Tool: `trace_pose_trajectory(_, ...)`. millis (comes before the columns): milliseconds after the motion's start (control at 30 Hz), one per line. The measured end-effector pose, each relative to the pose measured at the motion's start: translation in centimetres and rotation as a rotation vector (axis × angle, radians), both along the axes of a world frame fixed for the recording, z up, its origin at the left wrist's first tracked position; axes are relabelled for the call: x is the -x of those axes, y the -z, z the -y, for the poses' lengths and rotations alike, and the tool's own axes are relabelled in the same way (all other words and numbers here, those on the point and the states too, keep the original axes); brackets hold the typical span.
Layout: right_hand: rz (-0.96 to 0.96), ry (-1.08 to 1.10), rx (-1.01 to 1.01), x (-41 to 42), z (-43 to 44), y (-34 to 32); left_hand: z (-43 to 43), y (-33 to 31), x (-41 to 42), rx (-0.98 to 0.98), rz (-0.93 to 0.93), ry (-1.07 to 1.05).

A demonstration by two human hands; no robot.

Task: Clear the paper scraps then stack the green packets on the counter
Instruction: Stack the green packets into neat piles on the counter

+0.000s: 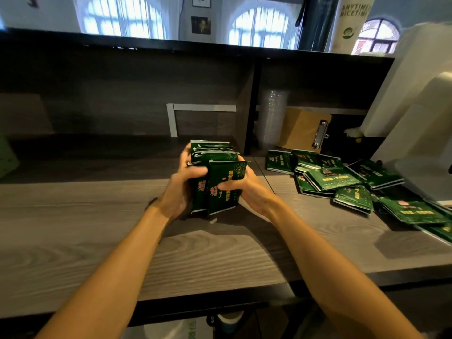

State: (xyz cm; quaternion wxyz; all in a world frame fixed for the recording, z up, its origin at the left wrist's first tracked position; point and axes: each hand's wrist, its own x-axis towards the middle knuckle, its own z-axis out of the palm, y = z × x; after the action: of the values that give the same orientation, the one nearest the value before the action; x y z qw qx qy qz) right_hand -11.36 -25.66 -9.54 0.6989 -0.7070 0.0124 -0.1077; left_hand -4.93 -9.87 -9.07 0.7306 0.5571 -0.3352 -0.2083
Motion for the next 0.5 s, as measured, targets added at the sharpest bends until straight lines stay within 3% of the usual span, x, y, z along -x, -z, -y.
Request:
trace_pose_trajectory(200,-0.012,-0.054,0.081,0.4,-0.6,-0.1,1.2,0.0,2.0,0.074,0.069,-0.163)
trace_pose_trajectory(400,0.008,-0.059,0.121,0.6,-1.1,-0.3,1.3,-0.2,2.1,-0.006,0.177,-0.130)
trace_pose_trajectory(500,0.043,-0.035,0.093,0.6,-1.0,-0.5,1.4,-0.8,1.9,0.056,0.156,-0.255)
